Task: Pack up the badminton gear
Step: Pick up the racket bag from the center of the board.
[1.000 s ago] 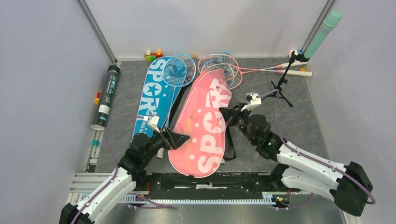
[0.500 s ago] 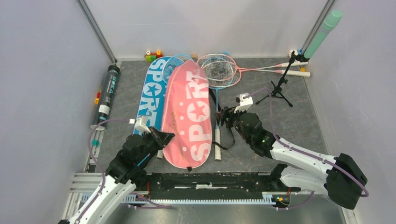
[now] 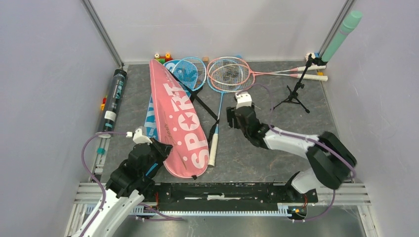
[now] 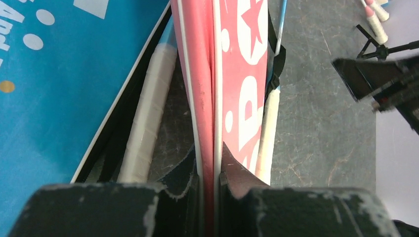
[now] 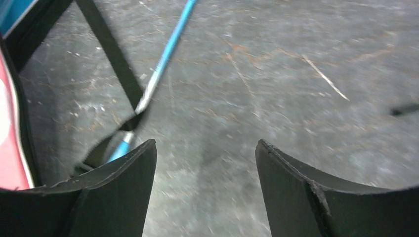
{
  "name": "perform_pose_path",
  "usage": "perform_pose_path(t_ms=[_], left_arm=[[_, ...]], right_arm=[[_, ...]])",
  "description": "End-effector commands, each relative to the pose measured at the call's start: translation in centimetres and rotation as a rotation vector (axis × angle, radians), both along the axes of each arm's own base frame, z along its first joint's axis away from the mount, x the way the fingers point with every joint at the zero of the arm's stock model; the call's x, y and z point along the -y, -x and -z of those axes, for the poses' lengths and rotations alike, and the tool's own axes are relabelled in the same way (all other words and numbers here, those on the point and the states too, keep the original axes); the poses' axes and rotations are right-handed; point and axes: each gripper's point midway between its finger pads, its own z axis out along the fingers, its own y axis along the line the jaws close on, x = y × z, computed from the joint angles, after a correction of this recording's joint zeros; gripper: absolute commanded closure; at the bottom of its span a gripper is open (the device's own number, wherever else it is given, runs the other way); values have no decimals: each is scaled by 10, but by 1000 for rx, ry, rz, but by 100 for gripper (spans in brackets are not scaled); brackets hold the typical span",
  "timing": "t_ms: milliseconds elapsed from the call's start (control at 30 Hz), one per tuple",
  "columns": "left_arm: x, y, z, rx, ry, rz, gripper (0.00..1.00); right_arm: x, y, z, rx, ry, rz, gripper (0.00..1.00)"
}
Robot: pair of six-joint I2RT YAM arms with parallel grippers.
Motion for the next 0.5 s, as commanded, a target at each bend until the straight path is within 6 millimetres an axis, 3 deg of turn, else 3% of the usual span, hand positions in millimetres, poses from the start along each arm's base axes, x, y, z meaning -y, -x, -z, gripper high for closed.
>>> perform_pose_path(t_ms=[0, 100, 233, 333, 467], left_arm=[[9, 1, -22, 28, 58, 29, 98], [16, 5, -21, 24, 88, 66, 98], [32, 13, -33, 48, 147, 160, 98], [55, 30, -56, 67, 233, 312, 98], [79, 50, -89, 77, 373, 462, 98]], right_arm=[[-64, -28, -2, -63, -96, -135, 25], [-85, -31, 14, -121, -126, -184, 26], [-94, -33, 25, -143, -127, -206, 26], [-96, -26, 27, -145, -98, -253, 26], [-84, -12, 27, -141, -64, -271, 24]])
